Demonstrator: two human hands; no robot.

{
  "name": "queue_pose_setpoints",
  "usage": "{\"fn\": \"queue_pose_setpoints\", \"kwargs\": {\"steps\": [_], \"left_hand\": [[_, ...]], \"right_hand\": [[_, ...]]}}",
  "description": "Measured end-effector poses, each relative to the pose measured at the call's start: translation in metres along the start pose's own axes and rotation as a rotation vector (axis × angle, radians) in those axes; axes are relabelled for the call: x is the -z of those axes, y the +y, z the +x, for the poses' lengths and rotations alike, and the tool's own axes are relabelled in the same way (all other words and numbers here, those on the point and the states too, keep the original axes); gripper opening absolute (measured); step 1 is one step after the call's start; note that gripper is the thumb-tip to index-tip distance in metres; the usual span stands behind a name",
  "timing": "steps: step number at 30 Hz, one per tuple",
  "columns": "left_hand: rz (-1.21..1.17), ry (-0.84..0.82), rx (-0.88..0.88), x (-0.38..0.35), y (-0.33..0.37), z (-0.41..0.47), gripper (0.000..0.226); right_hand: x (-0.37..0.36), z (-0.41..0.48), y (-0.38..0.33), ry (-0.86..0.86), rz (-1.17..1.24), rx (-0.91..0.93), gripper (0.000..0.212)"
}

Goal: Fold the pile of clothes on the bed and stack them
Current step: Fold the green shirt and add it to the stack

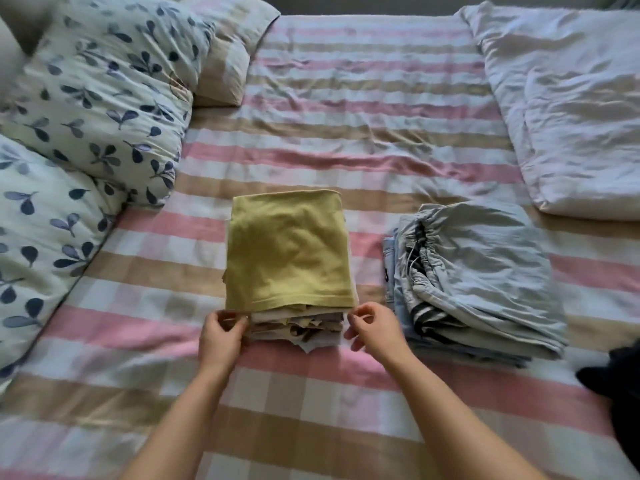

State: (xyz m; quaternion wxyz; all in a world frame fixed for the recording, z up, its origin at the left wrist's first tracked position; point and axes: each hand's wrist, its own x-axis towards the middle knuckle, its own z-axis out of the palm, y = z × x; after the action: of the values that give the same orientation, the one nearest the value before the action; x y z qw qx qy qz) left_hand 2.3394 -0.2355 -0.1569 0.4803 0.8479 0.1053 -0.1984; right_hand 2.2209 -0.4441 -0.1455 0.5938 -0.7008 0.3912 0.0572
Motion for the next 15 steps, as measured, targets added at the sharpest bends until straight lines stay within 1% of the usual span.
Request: {"fn": "queue_pose_setpoints", "kwargs": {"steps": [2, 4, 6, 10, 13, 15], "left_hand": [[0.065, -0.078, 0.031, -0.011, -0.013, -0.029, 0.007], [0.149, -0.194, -0.021, -0.028, -0.019, -0.055, 0.01], [0.19, -0.29, -0.097, -0.044, -0.014, -0.08, 0.009], [0.245, -0.394, -0.188, -0.074, 0.004, -0.128, 0.01], [0.392, -0.506, -0.265, -0.102, 0.012, -0.17, 0.002], [0.531, -0.561, -0.336, -0.127, 0.014, -0.199, 0.014]], "right_hand": [[0.001, -0.015, 0.018, -0.032, -0.04, -0.058, 0.009], [0.004, -0.029, 0.029, -0.043, -0.053, -0.087, 0.014], [0.013, -0.045, 0.037, -0.034, -0.06, -0.073, 0.018], [0.051, -0.08, 0.052, -0.014, -0.115, -0.029, 0.011], [0.098, -0.112, 0.077, 0.018, -0.244, -0.039, 0.004], [0.138, -0.135, 0.098, 0.055, -0.389, -0.033, 0.009]]}}
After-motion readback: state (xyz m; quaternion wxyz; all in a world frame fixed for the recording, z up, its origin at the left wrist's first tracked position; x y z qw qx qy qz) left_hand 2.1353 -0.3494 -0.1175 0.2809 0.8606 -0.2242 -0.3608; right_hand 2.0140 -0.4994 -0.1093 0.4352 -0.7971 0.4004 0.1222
